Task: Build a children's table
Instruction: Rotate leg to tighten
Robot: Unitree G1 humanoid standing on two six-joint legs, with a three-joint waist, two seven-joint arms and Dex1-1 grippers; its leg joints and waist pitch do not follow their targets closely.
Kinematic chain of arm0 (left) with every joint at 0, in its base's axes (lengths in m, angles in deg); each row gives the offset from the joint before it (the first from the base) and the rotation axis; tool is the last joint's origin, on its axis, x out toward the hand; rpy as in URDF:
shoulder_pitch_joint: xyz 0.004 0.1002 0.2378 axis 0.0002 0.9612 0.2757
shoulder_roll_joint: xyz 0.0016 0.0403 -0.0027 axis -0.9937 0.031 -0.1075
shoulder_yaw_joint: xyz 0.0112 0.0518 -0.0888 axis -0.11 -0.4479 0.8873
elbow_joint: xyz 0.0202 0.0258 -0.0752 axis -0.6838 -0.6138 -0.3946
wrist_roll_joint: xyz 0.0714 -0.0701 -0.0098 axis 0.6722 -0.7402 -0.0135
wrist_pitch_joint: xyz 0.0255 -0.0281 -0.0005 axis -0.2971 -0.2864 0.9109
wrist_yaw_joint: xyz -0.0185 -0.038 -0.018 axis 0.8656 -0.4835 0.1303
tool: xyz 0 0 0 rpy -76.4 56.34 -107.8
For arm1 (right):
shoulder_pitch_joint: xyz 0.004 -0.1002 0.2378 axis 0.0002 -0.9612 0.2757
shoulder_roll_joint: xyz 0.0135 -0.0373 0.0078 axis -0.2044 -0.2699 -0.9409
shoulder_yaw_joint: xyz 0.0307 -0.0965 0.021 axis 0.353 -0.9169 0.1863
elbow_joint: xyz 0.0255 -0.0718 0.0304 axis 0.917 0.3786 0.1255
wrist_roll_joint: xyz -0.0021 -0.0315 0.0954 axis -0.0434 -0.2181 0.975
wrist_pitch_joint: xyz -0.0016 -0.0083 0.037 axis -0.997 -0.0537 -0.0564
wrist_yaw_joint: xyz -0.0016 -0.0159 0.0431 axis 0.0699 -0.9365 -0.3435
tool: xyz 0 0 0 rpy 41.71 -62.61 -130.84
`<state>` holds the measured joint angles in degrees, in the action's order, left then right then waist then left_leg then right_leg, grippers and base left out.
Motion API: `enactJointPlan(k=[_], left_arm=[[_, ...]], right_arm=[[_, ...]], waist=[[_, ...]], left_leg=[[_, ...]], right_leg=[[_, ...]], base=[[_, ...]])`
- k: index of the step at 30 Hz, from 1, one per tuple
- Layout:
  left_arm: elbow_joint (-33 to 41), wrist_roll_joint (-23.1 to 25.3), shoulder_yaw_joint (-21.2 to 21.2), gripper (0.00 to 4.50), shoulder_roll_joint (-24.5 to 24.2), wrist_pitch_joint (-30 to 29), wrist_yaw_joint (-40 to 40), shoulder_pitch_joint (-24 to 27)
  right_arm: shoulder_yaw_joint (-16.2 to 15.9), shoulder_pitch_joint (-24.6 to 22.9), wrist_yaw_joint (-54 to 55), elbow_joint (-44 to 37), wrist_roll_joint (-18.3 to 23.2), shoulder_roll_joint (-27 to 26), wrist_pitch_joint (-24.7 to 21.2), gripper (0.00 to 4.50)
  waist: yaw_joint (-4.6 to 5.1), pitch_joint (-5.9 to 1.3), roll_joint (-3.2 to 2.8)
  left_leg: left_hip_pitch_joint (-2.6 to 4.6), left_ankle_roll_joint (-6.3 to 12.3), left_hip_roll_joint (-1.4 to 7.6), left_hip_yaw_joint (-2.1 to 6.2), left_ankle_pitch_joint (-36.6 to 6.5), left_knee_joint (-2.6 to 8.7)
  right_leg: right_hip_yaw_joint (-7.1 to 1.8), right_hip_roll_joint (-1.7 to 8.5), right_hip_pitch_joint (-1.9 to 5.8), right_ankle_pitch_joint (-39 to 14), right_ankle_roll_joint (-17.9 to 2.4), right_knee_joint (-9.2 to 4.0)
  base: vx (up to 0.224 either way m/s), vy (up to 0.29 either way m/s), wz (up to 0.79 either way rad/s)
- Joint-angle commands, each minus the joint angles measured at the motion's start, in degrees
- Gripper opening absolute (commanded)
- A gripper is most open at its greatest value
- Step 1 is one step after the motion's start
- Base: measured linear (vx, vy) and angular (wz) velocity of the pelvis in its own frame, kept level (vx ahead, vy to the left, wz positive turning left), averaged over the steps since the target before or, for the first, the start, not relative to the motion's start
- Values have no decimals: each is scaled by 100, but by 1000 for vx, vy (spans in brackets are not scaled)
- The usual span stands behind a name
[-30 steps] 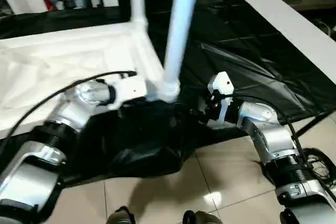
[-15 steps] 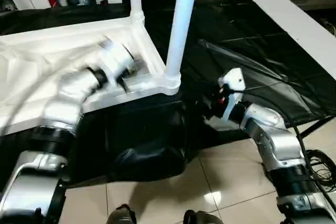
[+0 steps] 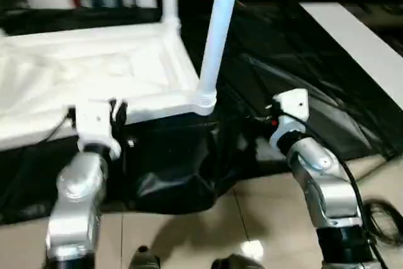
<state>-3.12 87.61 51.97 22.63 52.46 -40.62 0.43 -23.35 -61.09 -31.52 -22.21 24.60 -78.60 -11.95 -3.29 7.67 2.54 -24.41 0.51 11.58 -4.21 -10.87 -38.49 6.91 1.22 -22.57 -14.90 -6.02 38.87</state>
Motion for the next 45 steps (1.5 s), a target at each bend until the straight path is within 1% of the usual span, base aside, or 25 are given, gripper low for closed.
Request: enactJointPlan(k=[1,5,6,8,9,10,12,13,14,15,16,17,18,21,23,24,26,29,31,32,34,35,37,39,45], left_arm=[[197,2,-127,103,33,-204,124,-104],[242,34,-137,103,132,-220,167,-154],[305,49,-169,103,136,-266,192,-127],[406,16,-195,103,150,-308,194,-75],[428,26,-203,103,146,-319,201,-64],[468,28,-219,103,138,-359,219,-51],[503,39,-222,103,121,-401,259,-47],[511,39,-212,103,118,-415,263,-48],[512,39,-210,103,118,-417,263,-48],[529,34,-197,103,110,-430,267,-41],[539,37,-196,103,101,-441,270,-33],[549,38,-192,103,94,-450,273,-26],[563,25,-177,103,98,-458,280,-20],[584,16,-180,103,86,-493,290,-21],[589,12,-185,103,72,-513,297,-25],[591,8,-187,103,69,-514,298,-25],[608,-15,-213,103,49,-540,278,-6],[614,-29,-233,103,32,-550,241,23],[623,-64,-254,103,6,-549,172,51],[631,-104,-259,103,-10,-549,128,68],[666,-265,-259,103,-22,-483,-28,141],[670,-373,-256,103,-33,-469,-142,175],[683,-626,-323,103,-188,-308,-617,287],[737,-877,-406,136,-371,-298,-1098,325],[384,-799,-1172,180,-1516,-669,-2609,-144]], right_arm=[[-68,-141,-120,-219,64,-6,-106,370],[-192,-209,-170,-270,111,-66,-184,370],[-228,-225,-143,-287,129,-82,-185,370],[-278,-270,-211,-360,259,-126,-292,370],[-299,-282,-233,-379,272,-127,-303,370],[-416,-308,-332,-412,222,-67,-342,370],[-518,-366,-479,-474,239,-42,-397,370],[-530,-375,-497,-479,246,-47,-432,370],[-533,-376,-500,-479,247,-47,-438,370],[-578,-382,-563,-464,239,-28,-428,370],[-598,-386,-579,-459,225,-19,-408,370],[-602,-386,-576,-451,217,-20,-395,370],[-634,-380,-570,-442,199,6,-349,370],[-544,-393,-520,-447,361,-60,-358,370],[-521,-394,-503,-455,363,-65,-374,370],[-514,-396,-495,-460,356,-63,-368,370],[-435,-421,-411,-515,329,-63,-349,370],[-378,-459,-342,-625,306,-55,-327,370],[-326,-527,-315,-800,384,-57,-377,370],[-314,-560,-332,-877,428,-59,-405,370],[-343,-640,-445,-1031,502,-25,-450,370],[-396,-691,-545,-1116,536,20,-436,370],[-568,-855,-805,-1331,589,189,-345,370],[-563,-907,-807,-1345,580,240,-342,370],[-242,-574,-584,-928,531,244,-294,370]], waist=[[-143,-272,110],[-99,-459,-96],[-6,-446,-96],[6,-408,-74],[-65,-302,40],[-153,-245,36],[-164,-272,-4],[-112,-294,-155],[-65,-275,-88],[-113,-328,-345],[221,-218,-244],[240,-230,-81],[-85,-203,5],[-163,-271,-39],[-85,-457,-323],[228,-608,-420],[149,-633,-329],[180,-611,-129],[36,-498,477],[-21,-544,363],[-39,-464,232],[-28,-432,176],[136,-474,-69],[185,-555,-160],[154,-363,-77]], left_leg=[[-133,274,-465,-340,-607,-137],[298,808,228,59,-112,625],[496,1284,847,296,-306,754],[426,1027,702,178,-846,723],[346,363,-112,-278,-1222,469],[432,121,-365,-449,-1058,379],[478,215,-304,-447,-1317,483],[748,274,61,-310,-1796,738],[339,461,232,-36,-2055,880],[290,691,616,420,-3114,1242],[752,813,302,634,-3752,1303],[625,754,-22,541,-3558,1066],[208,495,-325,-26,-864,-265],[22,350,-210,-58,-174,91],[729,578,178,85,744,690],[1641,1755,848,895,1314,790],[1562,2152,680,839,2889,535],[1206,2230,123,164,3059,604],[539,1277,-775,-378,-643,293],[455,1083,-782,-257,-911,-72],[185,94,-482,30,-9,-99],[186,-76,-376,72,278,-19],[245,-160,-127,-23,1876,600],[470,16,27,-21,1977,509],[505,-171,43,-238,-1470,803]], right_leg=[[-891,911,535,-1706,-411,-1087],[-517,693,463,-256,1494,-941],[-594,966,263,59,1310,-726],[-726,1141,336,-436,1084,-772],[-658,906,501,-2284,1572,-1154],[-631,723,468,-3948,2142,-1414],[-398,505,618,-3859,2479,-1536],[-164,449,637,-3320,2275,-1538],[92,663,997,-2832,2086,-1328],[-177,554,1060,-1972,1285,-212],[-296,404,510,-1843,316,-183],[-473,604,627,-1991,117,-530],[-818,1659,983,-4954,635,-1581],[-832,997,1281,-3003,-218,-1273],[-225,349,950,-847,-230,-837],[-113,145,-55,-1002,287,144],[-278,261,-435,-632,893,486],[-387,286,-656,764,965,256],[-1146,750,337,-714,599,-1020],[-1453,1183,589,-1598,201,-1076],[-1387,1302,840,-697,-996,-940],[-1307,1317,783,23,-1199,-898],[-716,437,390,2251,-901,-436],[-722,489,256,2260,-869,-416],[-806,650,177,-1139,-749,-789]], base=[[-10,-172,10],[-37,-168,12],[-25,-120,4],[-18,-111,7],[-20,-86,6],[-20,-86,6],[0,0,0],[0,0,0],[0,0,0],[78,62,19],[78,62,19],[127,20,59],[85,9,61],[96,28,46],[149,54,26],[218,80,14],[210,59,6],[134,13,-7],[127,-59,3],[120,-69,1],[131,-78,-3],[113,-41,-10],[55,11,-11],[0,0,0],[-20,-4,4]])
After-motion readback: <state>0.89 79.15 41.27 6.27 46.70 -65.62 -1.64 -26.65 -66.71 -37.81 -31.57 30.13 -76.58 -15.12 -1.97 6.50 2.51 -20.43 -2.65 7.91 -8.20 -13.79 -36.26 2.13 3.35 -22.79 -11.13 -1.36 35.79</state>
